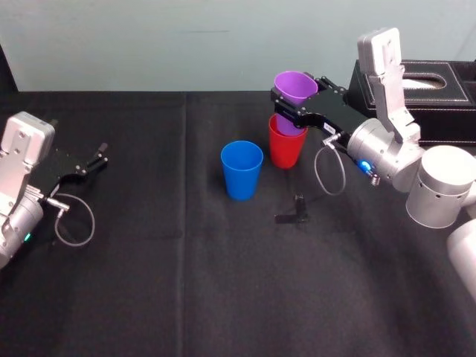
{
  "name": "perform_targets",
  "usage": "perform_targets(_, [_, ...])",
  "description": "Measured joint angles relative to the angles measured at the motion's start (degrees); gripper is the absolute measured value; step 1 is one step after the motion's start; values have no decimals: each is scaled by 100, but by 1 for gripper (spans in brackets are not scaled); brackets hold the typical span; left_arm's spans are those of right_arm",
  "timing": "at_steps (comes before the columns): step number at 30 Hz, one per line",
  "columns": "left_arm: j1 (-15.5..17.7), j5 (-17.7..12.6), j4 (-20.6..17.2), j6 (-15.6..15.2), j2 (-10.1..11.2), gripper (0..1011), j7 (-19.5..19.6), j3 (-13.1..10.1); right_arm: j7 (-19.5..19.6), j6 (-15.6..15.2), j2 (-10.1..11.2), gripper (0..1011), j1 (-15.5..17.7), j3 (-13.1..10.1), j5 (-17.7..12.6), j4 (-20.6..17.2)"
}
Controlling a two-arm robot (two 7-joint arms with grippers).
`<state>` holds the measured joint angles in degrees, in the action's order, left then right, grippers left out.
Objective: Stack the three plastic cups sequentially using one hand.
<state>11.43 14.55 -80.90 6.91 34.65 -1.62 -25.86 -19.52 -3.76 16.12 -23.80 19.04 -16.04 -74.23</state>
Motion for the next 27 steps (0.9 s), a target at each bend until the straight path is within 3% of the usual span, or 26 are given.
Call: perform_targets(27, [0, 0, 0, 0, 0, 1004, 0, 0, -184, 435, -196, 730, -182, 11, 163, 784])
